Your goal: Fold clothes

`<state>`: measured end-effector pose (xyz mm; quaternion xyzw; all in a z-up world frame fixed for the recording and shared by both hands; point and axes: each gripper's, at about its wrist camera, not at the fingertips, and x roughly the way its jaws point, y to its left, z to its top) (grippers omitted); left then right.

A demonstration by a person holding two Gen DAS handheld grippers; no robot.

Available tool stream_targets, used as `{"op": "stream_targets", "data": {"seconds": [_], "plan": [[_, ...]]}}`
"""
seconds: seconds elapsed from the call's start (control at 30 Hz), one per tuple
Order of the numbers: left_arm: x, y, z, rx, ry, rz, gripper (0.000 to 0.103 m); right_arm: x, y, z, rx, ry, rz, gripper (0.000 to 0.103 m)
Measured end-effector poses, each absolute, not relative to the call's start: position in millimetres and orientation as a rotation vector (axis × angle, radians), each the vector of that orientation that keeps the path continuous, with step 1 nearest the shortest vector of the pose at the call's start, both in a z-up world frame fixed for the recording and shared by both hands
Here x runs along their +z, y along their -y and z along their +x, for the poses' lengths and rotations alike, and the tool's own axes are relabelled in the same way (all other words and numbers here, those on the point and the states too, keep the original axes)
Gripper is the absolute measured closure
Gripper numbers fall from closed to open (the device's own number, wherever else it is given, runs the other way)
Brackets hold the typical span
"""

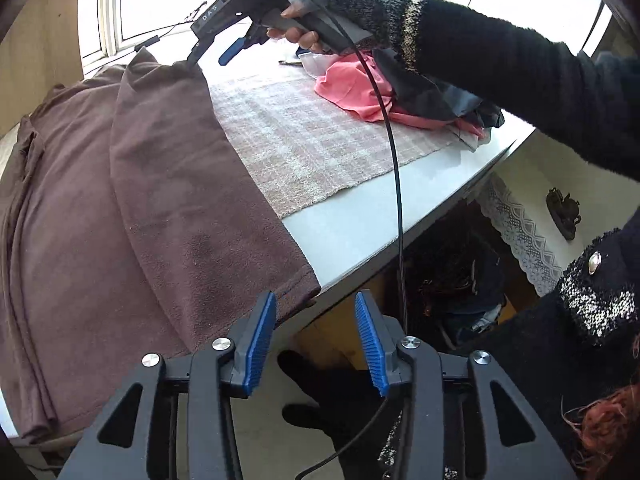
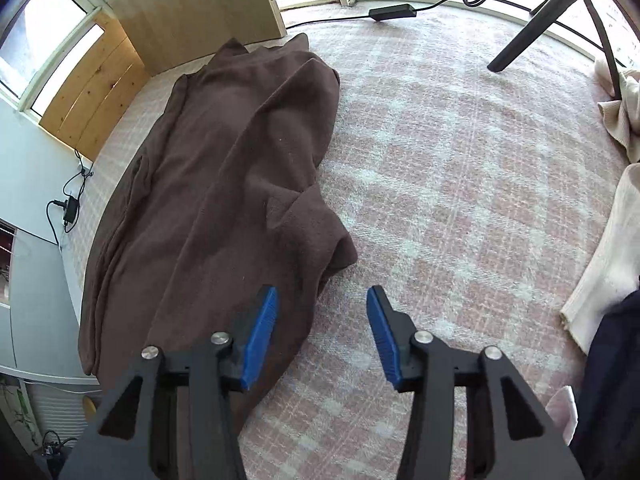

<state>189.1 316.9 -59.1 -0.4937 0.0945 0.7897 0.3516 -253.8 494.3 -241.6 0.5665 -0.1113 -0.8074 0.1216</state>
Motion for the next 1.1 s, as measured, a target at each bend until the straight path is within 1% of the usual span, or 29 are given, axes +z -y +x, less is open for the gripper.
{"op": "stream_targets", "data": {"seconds": [0.2, 0.3, 0.33, 0.37, 0.4, 0.43, 0.47, 0.53, 0.67, 0.73, 0.8, 0.83, 0.87, 0.9, 0.93, 0.97, 1.0, 1.03, 1.07, 1.1], "plan": [[-83, -338, 179, 2.054, -0.366, -1.295, 0.063, -254, -487, -262, -2.324, 0.347, 1.657, 0.044], [-89, -335, 174, 2.073, -0.369, -1.289, 0.070, -261, -482, -266, -2.306, 0.357, 1.660, 0.046], [-91, -333, 173, 2.078, -0.363, -1.289, 0.078, -263, -481, -267, -2.300, 0.360, 1.660, 0.055], [-90, -328, 169, 2.078, -0.313, -1.304, 0.081, -265, -479, -269, -2.294, 0.363, 1.661, 0.080], [-88, -320, 164, 2.066, -0.228, -1.322, 0.085, -267, -478, -270, -2.288, 0.366, 1.662, 0.087], [-87, -310, 158, 2.054, -0.124, -1.337, 0.088, -266, -478, -271, -2.290, 0.392, 1.668, 0.088], [-84, -300, 154, 2.054, -0.034, -1.344, 0.089, -263, -477, -272, -2.293, 0.396, 1.681, 0.089], [-77, -277, 153, 2.083, 0.118, -1.333, 0.093, -252, -473, -272, -2.310, 0.408, 1.694, 0.090], [-68, -223, 161, 2.163, 0.389, -1.305, 0.094, -220, -453, -274, -2.339, 0.472, 1.657, 0.090], [-71, -196, 167, 2.194, 0.526, -1.302, 0.094, -206, -434, -280, -2.354, 0.449, 1.640, 0.090], [-78, -170, 173, 2.230, 0.641, -1.303, 0.094, -199, -404, -293, -2.353, 0.370, 1.636, 0.090], [-82, -160, 176, 2.252, 0.671, -1.318, 0.094, -200, -388, -300, -2.345, 0.340, 1.633, 0.090], [-87, -153, 178, 2.265, 0.692, -1.345, 0.095, -201, -372, -308, -2.337, 0.313, 1.630, 0.087], [-93, -146, 180, 2.277, 0.713, -1.373, 0.097, -205, -355, -315, -2.314, 0.275, 1.622, 0.086], [-97, -140, 182, 2.288, 0.728, -1.397, 0.097, -212, -336, -325, -2.268, 0.218, 1.630, 0.072], [-94, -142, 181, 2.291, 0.701, -1.397, 0.097, -218, -321, -332, -2.239, 0.166, 1.652, 0.063], [-92, -145, 181, 2.293, 0.675, -1.397, 0.097, -222, -310, -337, -2.229, 0.131, 1.686, 0.063], [-89, -147, 180, 2.296, 0.648, -1.397, 0.095, -221, -305, -338, -2.223, 0.119, 1.707, 0.063], [-87, -149, 180, 2.298, 0.621, -1.396, 0.091, -216, -306, -333, -2.231, 0.118, 1.686, 0.063], [-84, -152, 180, 2.300, 0.595, -1.396, 0.085, -209, -308, -327, -2.240, 0.118, 1.658, 0.061]]}}
